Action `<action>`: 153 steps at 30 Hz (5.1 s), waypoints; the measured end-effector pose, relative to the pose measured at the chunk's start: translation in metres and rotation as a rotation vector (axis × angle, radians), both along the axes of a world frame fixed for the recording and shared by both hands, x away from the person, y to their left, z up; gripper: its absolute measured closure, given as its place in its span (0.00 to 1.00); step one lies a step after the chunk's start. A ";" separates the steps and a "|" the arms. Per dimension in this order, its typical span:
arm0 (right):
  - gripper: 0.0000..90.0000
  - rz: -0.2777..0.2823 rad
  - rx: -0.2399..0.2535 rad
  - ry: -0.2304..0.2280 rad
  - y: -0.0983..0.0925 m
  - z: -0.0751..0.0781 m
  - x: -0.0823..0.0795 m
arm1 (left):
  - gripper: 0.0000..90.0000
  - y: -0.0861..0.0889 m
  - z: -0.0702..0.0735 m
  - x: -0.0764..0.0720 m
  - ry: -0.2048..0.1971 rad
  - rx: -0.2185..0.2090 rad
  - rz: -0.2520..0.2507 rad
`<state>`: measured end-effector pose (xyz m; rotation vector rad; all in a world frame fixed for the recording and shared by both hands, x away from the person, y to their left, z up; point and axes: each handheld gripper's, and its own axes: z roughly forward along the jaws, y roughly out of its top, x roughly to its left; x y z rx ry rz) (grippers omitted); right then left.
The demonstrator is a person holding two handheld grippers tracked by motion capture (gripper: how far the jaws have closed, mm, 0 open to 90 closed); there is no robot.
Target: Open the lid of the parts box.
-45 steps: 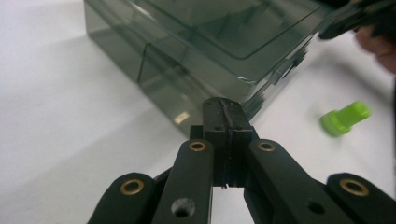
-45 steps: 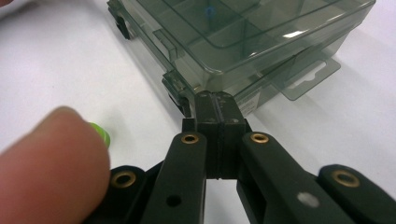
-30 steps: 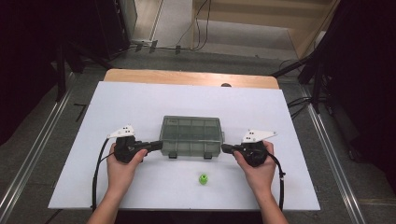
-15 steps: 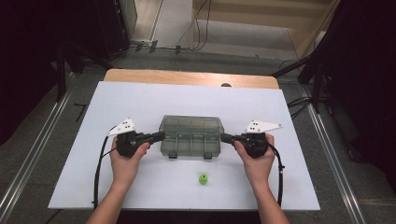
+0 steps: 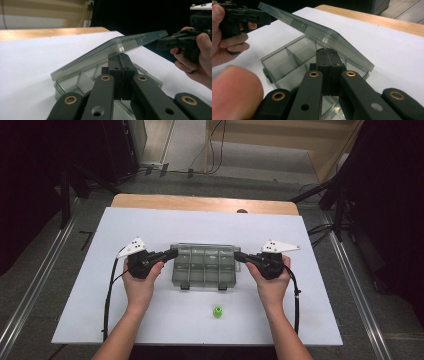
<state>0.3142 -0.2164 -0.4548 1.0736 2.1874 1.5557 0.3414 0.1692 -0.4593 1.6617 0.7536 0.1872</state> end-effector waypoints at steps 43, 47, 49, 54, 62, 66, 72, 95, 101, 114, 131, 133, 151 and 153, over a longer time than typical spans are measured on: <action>0.97 -0.116 0.011 -0.057 0.011 0.011 0.040 | 0.23 -0.006 0.007 0.059 0.001 0.127 0.034; 0.97 -0.114 -0.004 -0.063 0.010 0.014 0.042 | 0.53 -0.011 0.013 0.058 -0.066 0.208 0.092; 0.97 -0.107 0.003 -0.063 0.010 0.015 0.042 | 0.63 -0.011 0.015 0.056 -0.083 0.216 0.101; 0.91 -0.052 0.036 -0.046 0.006 0.016 0.039 | 0.78 -0.013 0.019 0.055 -0.094 0.233 0.096; 0.13 -0.133 0.045 -0.129 0.000 0.037 0.017 | 0.84 -0.008 0.020 0.058 -0.052 0.192 0.106; 0.00 -0.201 0.100 -0.105 -0.010 0.034 0.023 | 0.85 -0.008 0.019 0.061 -0.034 0.171 0.118; 0.00 -0.233 0.095 0.008 -0.014 0.013 0.043 | 0.85 -0.009 0.018 0.063 -0.021 0.151 0.128; 0.93 -0.400 -0.046 -0.054 0.024 -0.003 0.059 | 0.86 -0.013 0.005 0.073 0.005 0.136 0.172; 0.93 -0.411 -0.041 -0.050 0.025 -0.004 0.064 | 0.85 -0.018 -0.011 0.080 0.057 0.159 0.194; 0.92 -0.419 -0.010 -0.019 0.024 -0.005 0.073 | 0.87 -0.018 -0.023 0.084 0.103 0.129 0.211; 0.86 -0.397 0.017 0.005 0.021 -0.010 0.082 | 0.94 -0.023 -0.025 0.080 0.066 0.165 0.271; 0.84 -0.394 0.007 0.016 0.021 -0.012 0.082 | 0.94 -0.024 -0.025 0.079 0.063 0.168 0.274; 0.90 -0.386 -0.001 0.093 0.021 -0.040 0.075 | 0.94 -0.024 -0.025 0.081 0.093 0.149 0.281; 0.90 -0.389 -0.008 0.100 0.022 -0.041 0.074 | 0.93 -0.024 -0.026 0.081 0.101 0.143 0.284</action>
